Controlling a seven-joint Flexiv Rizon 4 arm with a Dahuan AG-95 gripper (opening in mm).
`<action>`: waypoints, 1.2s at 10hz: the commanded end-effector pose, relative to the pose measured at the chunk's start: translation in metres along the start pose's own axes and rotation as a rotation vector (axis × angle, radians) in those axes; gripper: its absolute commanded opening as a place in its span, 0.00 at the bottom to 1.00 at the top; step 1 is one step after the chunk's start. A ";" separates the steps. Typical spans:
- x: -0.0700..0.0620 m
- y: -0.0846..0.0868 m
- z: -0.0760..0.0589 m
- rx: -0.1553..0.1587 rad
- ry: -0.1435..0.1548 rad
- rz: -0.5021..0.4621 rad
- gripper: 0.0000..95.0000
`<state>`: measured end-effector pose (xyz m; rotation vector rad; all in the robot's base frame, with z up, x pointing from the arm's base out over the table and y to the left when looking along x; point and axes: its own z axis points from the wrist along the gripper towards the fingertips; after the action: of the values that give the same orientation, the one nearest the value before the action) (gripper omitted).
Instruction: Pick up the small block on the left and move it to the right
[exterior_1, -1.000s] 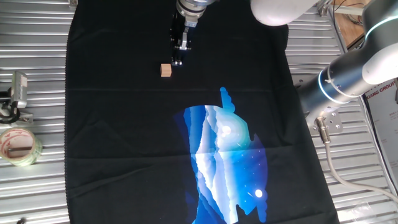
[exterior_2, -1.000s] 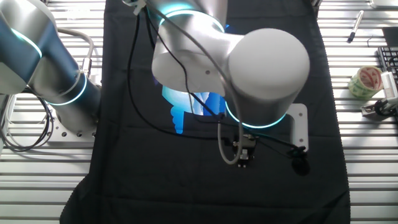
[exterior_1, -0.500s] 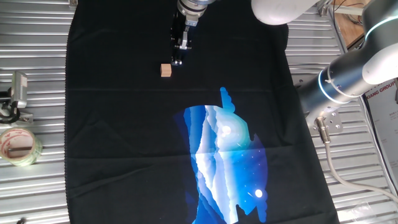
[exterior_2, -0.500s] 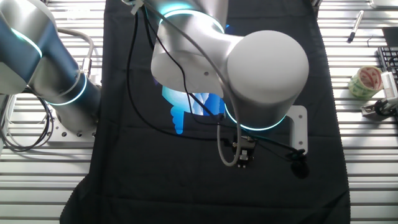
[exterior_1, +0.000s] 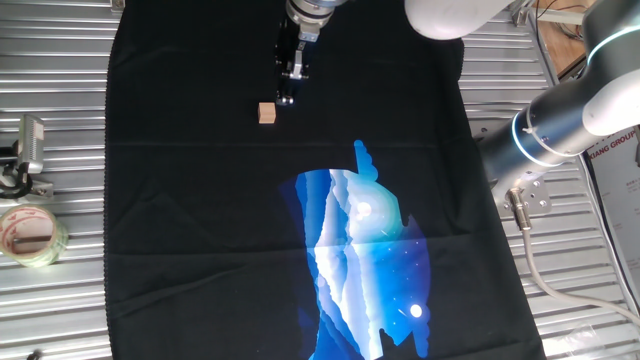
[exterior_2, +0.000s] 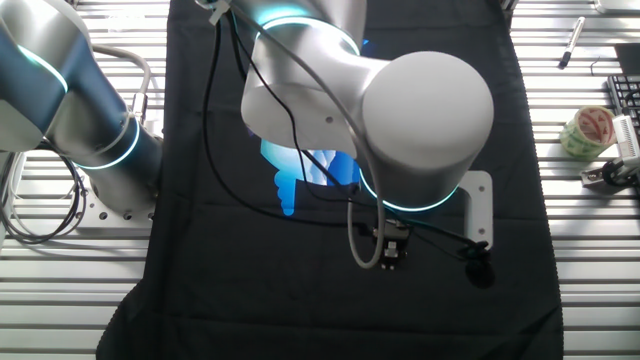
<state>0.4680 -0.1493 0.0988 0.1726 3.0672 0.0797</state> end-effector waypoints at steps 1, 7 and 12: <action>-0.001 -0.001 0.002 0.004 -0.001 0.022 0.60; 0.003 -0.002 0.017 -0.010 -0.004 0.024 0.60; 0.002 -0.001 0.031 -0.017 -0.010 0.029 0.60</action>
<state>0.4687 -0.1489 0.0652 0.2159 3.0518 0.1066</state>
